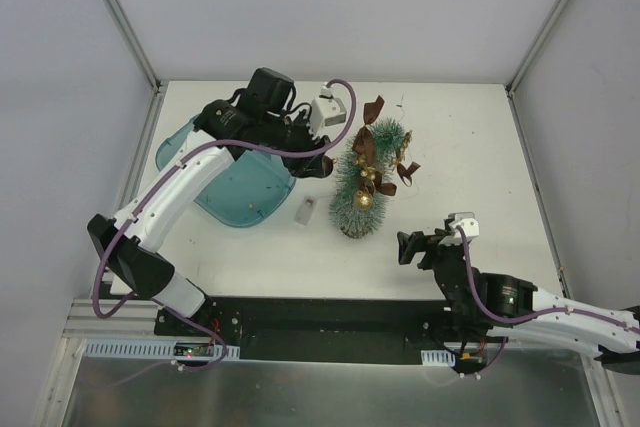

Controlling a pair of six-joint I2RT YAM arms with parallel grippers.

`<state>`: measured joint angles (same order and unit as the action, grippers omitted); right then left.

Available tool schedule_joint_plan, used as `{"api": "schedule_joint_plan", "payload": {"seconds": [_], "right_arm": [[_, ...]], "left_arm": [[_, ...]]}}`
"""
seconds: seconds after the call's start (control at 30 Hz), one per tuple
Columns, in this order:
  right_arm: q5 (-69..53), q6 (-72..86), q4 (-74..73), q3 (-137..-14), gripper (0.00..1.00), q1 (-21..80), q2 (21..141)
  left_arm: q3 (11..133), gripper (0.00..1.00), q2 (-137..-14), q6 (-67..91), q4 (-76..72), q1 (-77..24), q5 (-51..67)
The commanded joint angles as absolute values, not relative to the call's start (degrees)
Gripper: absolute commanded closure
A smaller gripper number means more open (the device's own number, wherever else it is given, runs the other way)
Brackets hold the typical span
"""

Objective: Decorate the small christmas tree

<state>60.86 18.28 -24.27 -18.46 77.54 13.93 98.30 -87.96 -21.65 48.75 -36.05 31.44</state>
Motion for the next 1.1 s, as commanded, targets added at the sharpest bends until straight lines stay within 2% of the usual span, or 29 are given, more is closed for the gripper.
{"api": "schedule_joint_plan", "payload": {"seconds": [0.0, 0.7, 1.07], "right_arm": [[62.2, 17.1, -22.9, -20.8, 0.01, 77.4, 14.4], [62.0, 16.8, -22.3, -21.1, 0.01, 77.3, 14.2], [62.2, 16.4, -22.3, -20.1, 0.01, 77.3, 12.7]], "left_arm": [[97.0, 1.00, -85.2, -21.4, 49.0, -36.6, 32.3], [101.3, 1.00, -89.9, -19.6, 49.1, -37.6, 35.5], [99.3, 1.00, -88.7, -19.0, 49.0, -38.1, 35.8]]}}
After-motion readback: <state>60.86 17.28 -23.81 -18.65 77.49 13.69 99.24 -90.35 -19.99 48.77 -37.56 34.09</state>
